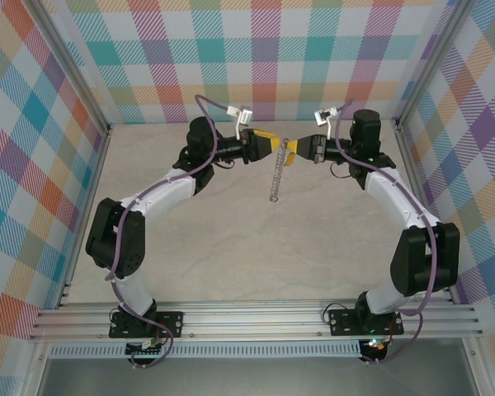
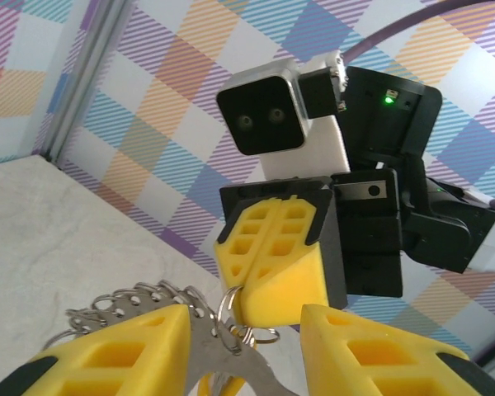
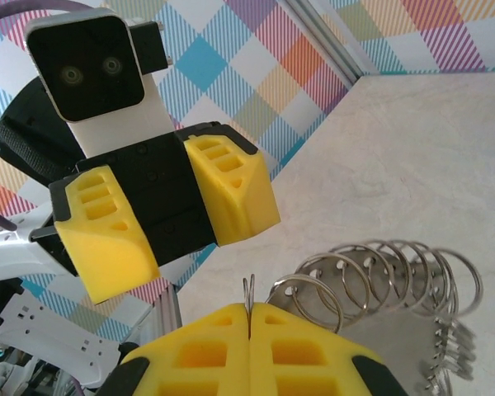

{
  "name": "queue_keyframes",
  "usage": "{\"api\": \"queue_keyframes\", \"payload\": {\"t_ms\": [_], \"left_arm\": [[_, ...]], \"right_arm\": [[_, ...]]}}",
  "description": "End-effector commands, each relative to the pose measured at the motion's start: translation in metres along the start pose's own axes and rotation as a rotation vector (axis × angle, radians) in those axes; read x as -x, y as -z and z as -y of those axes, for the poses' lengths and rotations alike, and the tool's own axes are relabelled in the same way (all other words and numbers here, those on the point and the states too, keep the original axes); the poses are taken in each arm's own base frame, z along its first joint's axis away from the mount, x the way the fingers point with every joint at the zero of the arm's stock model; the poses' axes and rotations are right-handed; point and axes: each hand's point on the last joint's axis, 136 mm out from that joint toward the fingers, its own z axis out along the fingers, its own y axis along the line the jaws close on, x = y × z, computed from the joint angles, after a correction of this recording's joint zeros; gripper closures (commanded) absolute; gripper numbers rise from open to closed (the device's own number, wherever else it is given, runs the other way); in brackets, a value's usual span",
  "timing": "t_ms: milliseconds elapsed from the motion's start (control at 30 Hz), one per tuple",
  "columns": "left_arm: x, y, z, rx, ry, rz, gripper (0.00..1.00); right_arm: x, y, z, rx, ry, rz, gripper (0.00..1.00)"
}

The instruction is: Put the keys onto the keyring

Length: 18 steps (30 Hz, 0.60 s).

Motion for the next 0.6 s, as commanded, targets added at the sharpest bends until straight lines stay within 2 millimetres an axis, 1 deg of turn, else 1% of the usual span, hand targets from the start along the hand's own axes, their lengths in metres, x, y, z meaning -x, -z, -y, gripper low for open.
{"api": "queue_keyframes", "payload": {"t_ms": [0,200,567], "left_arm": [[0.010,-0.001,0.007,-0.063,-0.021,0.010,0.59],[0.008,-0.005,-0.001,-0.059,0.003,0.005,0.56],[0.007,-0.013,0.002,-0.089,0.023,0.007,0.57]], "right_arm": [[0.010,0.002,-0.009,0.040,0.059,0.000,1.00],[0.010,0.001,-0.009,0.053,0.053,0.007,1.00],[0.010,0.000,-0.010,0.066,0.044,0.017,1.00]]}}
